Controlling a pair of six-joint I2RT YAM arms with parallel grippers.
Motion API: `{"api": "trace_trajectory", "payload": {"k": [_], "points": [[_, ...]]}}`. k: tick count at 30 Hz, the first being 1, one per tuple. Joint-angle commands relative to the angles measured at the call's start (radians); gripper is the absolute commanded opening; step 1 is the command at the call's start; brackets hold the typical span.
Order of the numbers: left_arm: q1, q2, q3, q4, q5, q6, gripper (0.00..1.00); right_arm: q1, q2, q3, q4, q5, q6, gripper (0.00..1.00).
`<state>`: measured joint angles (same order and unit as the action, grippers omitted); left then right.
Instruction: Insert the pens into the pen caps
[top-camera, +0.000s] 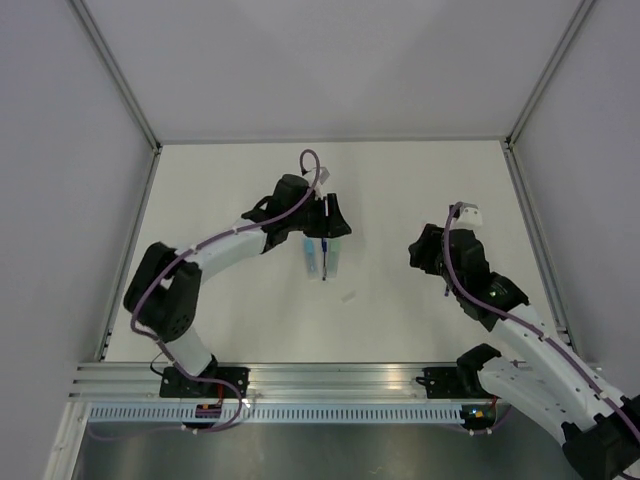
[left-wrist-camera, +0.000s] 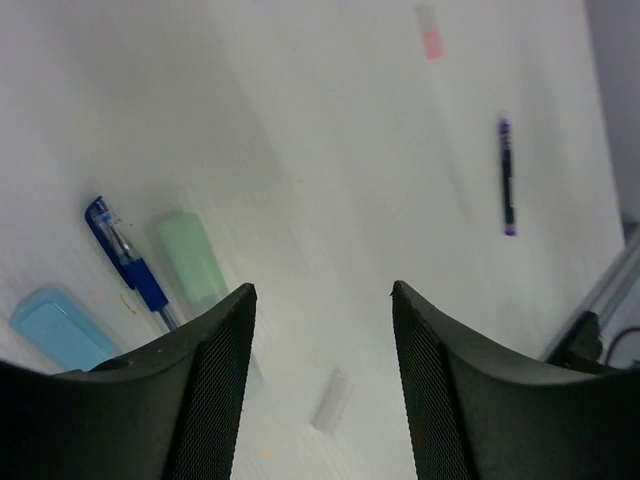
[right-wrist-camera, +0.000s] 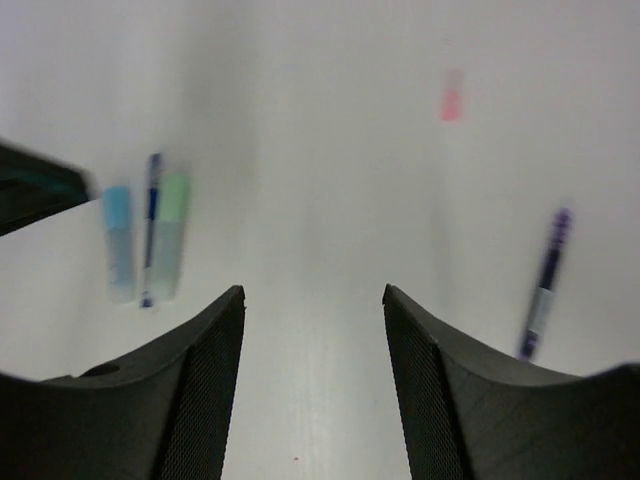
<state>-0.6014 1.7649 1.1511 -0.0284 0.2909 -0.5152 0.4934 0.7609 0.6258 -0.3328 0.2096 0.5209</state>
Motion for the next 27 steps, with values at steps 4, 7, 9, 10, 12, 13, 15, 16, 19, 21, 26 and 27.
{"api": "trace_trajectory", "payload": {"k": [4, 7, 9, 10, 12, 13, 15, 16, 19, 21, 26, 27], "points": [[-0.008, -0.376, -0.166, 0.022, 0.204, 0.037, 0.67, -0.064, 0.193, 0.170, -0.270, 0.536, 0.116, 0.64], [-0.009, -0.452, -0.258, 0.073, 0.303, 0.003, 0.68, -0.149, 0.279, 0.177, -0.273, 0.475, 0.120, 0.63], [-0.014, -0.470, -0.309, 0.155, 0.355, -0.028, 0.68, -0.211, 0.331, 0.155, -0.241, 0.375, 0.110, 0.62], [-0.015, -0.473, -0.351, 0.185, 0.376, -0.042, 0.68, -0.225, 0.351, 0.147, -0.232, 0.352, 0.105, 0.60], [-0.021, -0.472, -0.381, 0.217, 0.389, -0.042, 0.68, -0.252, 0.421, 0.137, -0.215, 0.312, 0.080, 0.59], [-0.026, -0.469, -0.410, 0.255, 0.384, -0.040, 0.68, -0.277, 0.446, 0.132, -0.207, 0.274, 0.071, 0.57], [-0.035, -0.463, -0.438, 0.297, 0.367, -0.043, 0.67, -0.314, 0.520, 0.126, -0.190, 0.241, 0.041, 0.55], [-0.037, -0.461, -0.468, 0.347, 0.366, -0.048, 0.66, -0.325, 0.540, 0.123, -0.184, 0.219, 0.031, 0.54], [-0.038, -0.470, -0.496, 0.368, 0.344, -0.025, 0.66, -0.368, 0.598, 0.103, -0.150, 0.169, -0.012, 0.48], [-0.043, -0.490, -0.501, 0.351, 0.291, 0.001, 0.66, -0.381, 0.623, 0.094, -0.137, 0.134, -0.025, 0.45], [-0.046, -0.507, -0.533, 0.360, 0.257, 0.009, 0.66, -0.385, 0.675, 0.104, -0.137, 0.099, -0.032, 0.41], [-0.046, -0.510, -0.534, 0.358, 0.251, 0.014, 0.66, -0.386, 0.690, 0.109, -0.141, 0.093, -0.035, 0.40]]}}
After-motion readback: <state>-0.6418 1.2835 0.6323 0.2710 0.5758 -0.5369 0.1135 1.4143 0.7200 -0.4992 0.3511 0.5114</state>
